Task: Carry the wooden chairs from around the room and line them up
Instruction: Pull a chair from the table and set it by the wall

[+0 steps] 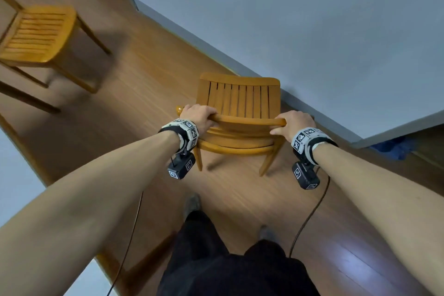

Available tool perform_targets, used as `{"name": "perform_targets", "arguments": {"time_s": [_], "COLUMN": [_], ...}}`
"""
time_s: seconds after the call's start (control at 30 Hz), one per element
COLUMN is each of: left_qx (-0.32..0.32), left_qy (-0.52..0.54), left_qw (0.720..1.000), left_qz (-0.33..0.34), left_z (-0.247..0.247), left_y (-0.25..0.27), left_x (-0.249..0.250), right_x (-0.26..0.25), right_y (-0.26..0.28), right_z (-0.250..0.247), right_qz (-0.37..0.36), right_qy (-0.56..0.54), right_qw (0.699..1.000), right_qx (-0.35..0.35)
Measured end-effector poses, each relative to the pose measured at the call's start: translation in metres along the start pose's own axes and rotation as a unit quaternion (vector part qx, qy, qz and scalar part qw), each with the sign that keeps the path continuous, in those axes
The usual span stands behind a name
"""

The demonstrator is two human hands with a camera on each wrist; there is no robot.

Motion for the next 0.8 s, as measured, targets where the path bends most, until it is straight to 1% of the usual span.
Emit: {"name": "perform_targets", "arguments": {"time_s": [0.1, 0.2, 0.33, 0.47, 0.57, 0.67, 0.8], "left_qx": [0.005, -0.004, -0.023, -0.021, -0.005, -0.018, -0.03], "left_qy": [0.003, 0.002, -0.024, -0.03, -0.029, -0.036, -0.042], "left_qw": [1.0, 0.999, 0.997, 0.996, 0.995, 0.995, 0.991], "left_qz": [0.025, 0.042, 0.069, 0.082, 0.091, 0.095, 0.121], "left_z": [-0.017, -0.029, -0.037, -0.058, -0.084, -0.094, -0.105], "left_y": [-0.024, -0.044, -0.066, -0.094, -0.119, -0.143, -0.175], "left_x": [-0.016, -0.032, -0.049, -0.061, -0.066, -0.074, -0.087], "right_x": [-0.017, -0.03, -0.045, -0.055, -0.064, -0.072, -0.081], "right_y": [-0.015, -0.027, -0.041, -0.062, -0.083, -0.1, -0.12], "right_z": [-0.004, -0.001, 0.009, 0.0, -0.015, -0.02, -0.025], "right_qz": [0.035, 0.061, 0.087, 0.093, 0.087, 0.094, 0.124], "right_qy": [-0.02, -0.041, -0.06, -0.073, -0.084, -0.094, -0.108], "right_qw": [0.999, 0.997, 0.994, 0.993, 0.992, 0.991, 0.986], "right_qx": [-0.006, -0.003, -0.005, 0.014, 0.024, 0.011, 0.008]}}
Point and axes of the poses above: each hand's wrist, its own y-axis away from the middle knuckle, its own z-axis out of the palm, x = y × z, the point moved 9 cm from there along -y, towards the middle knuckle, and after that the axes turned 5 degrees about -z, right-handed, at the moved point
